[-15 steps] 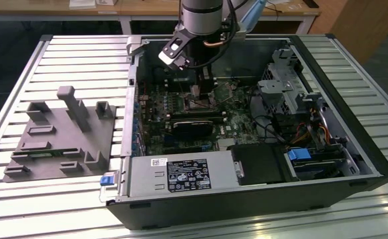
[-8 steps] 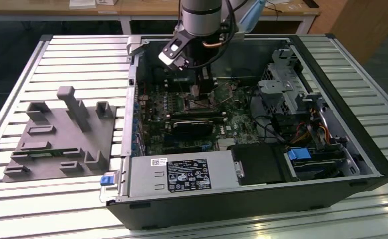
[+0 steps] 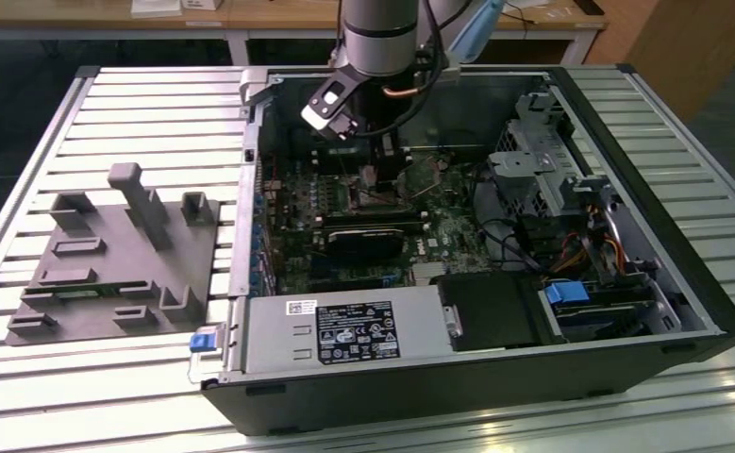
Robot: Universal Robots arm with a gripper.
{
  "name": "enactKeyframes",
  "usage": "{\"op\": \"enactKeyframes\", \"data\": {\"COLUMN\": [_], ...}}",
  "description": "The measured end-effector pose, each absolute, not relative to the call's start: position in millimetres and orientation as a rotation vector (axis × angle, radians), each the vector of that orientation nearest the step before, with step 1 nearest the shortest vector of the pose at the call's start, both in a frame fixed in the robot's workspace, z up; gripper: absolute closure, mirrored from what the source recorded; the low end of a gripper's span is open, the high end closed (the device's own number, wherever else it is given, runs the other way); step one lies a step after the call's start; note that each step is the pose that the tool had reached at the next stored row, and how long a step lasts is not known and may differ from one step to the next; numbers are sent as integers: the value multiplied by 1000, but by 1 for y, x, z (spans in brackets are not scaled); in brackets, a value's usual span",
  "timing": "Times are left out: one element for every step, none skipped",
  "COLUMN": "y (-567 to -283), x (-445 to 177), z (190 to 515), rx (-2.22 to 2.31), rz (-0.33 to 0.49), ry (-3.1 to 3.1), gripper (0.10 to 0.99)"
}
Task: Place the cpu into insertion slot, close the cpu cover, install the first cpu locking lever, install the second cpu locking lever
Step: 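Place the cpu into insertion slot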
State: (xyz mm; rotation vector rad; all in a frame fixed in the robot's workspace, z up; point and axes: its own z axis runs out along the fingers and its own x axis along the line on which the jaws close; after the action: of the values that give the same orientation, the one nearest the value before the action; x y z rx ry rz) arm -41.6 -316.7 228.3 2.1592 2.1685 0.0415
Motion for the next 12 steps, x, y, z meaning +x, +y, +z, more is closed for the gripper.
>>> {"op": "enactKeyframes", "data": {"y": [-316,-316,-316,-315,-315,-314,-314,-314,-314,-314,-314,-314], "x": [-42,-42,-42,-42,-42,-42,-42,-42,-42,-42,-42,-42], "z": [227,225,224,223,221,220,219,218,217,216,215,214], "rx": [2158,2158,2158,2158,2158,2158,2158,2158,2158,2158,2158,2158], "rz": [42,42,42,42,42,42,42,42,41,41,41,41], "ry": [2169,2170,2170,2170,2170,2170,2170,2170,2170,2170,2170,2170], "gripper": [545,545,545,545,545,545,545,545,545,545,545,545]}}
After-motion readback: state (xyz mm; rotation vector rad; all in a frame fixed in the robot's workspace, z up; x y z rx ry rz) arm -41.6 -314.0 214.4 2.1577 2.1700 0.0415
